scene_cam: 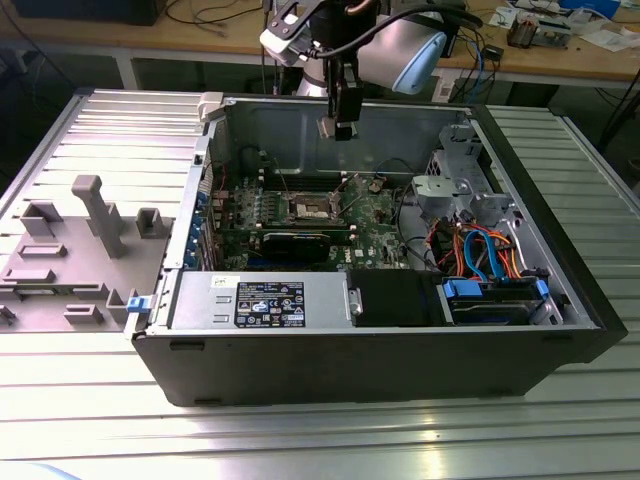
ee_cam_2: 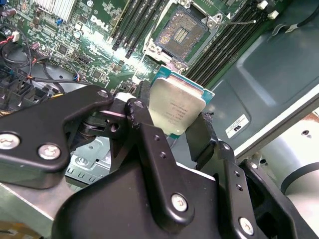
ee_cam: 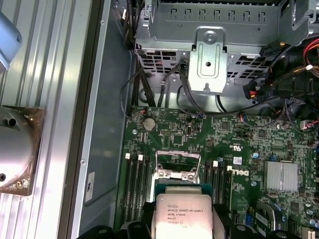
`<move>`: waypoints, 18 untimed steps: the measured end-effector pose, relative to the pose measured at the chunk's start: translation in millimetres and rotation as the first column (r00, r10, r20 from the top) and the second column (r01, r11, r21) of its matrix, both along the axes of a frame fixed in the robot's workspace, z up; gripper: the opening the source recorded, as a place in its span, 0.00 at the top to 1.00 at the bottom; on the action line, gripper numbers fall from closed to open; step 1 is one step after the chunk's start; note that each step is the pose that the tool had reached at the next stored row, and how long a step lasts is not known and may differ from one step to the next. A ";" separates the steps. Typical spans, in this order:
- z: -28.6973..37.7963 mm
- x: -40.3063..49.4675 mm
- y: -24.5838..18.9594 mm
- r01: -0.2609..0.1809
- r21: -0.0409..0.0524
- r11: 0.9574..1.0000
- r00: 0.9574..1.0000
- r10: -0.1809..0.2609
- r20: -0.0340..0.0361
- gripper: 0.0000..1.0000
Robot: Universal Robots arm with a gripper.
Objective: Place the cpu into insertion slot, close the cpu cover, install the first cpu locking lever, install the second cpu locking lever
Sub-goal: 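Place the cpu into insertion slot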
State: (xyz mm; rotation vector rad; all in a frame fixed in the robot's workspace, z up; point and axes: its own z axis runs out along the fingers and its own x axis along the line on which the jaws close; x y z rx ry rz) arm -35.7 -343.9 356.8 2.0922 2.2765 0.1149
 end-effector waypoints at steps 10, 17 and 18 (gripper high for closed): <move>0.0 0.0 0.0 0.001 0.000 1.000 1.000 -0.001 0.000 0.47; -0.6 0.0 0.4 0.016 0.000 1.000 1.000 -0.016 0.000 0.47; -0.7 0.0 0.4 0.018 0.000 1.000 1.000 -0.018 0.000 0.47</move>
